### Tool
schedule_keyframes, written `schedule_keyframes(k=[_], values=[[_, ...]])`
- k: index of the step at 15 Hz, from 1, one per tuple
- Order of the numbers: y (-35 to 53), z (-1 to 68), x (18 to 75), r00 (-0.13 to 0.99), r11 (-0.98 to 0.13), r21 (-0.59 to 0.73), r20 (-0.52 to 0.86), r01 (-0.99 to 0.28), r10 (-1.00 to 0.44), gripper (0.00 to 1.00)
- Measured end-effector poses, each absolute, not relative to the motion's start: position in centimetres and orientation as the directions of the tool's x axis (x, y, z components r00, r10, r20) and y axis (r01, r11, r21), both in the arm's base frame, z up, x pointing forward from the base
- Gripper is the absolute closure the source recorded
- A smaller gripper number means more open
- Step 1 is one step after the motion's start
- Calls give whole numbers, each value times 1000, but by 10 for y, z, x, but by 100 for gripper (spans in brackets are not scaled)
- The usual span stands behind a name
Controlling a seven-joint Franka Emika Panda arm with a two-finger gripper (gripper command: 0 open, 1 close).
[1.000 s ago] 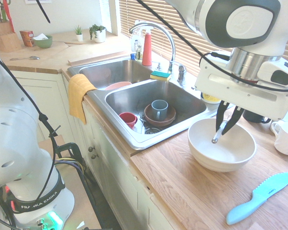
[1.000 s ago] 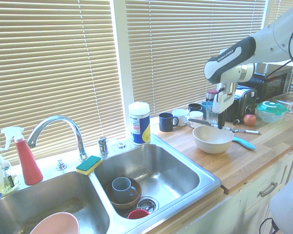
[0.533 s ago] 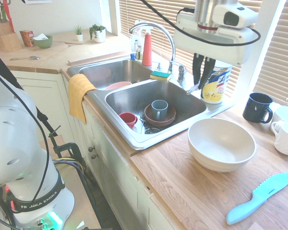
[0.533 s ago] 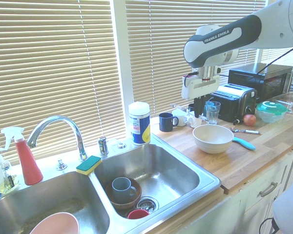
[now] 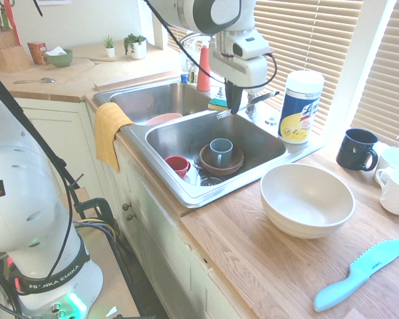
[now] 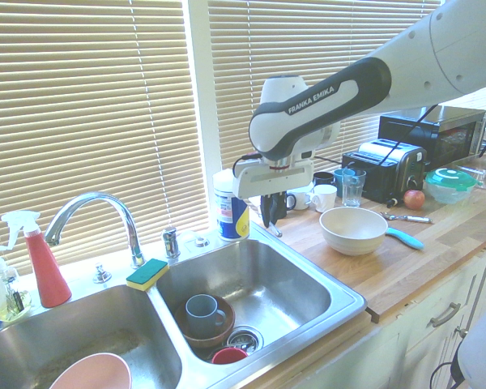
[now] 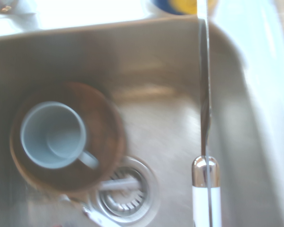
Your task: Put the knife into the sink
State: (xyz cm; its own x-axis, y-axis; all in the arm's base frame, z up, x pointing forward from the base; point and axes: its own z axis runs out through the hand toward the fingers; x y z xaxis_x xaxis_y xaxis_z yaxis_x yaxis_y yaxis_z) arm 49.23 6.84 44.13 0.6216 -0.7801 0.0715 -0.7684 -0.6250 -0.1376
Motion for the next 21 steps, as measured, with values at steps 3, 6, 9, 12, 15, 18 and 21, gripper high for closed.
schedule_keyframes(k=[3,6,9,12,15,18,21], values=[[94,383,489,629,-630,-119,46,-768,-776,100],[119,345,480,626,-625,-102,28,-774,-779,100],[137,312,473,622,-621,-80,15,-780,-783,100],[143,275,474,618,-618,-50,6,-785,-786,100],[132,251,481,606,-606,-44,1,-794,-795,100],[116,229,496,609,-608,-26,-9,-793,-793,100],[113,209,511,615,-615,-16,-28,-788,-788,100]])
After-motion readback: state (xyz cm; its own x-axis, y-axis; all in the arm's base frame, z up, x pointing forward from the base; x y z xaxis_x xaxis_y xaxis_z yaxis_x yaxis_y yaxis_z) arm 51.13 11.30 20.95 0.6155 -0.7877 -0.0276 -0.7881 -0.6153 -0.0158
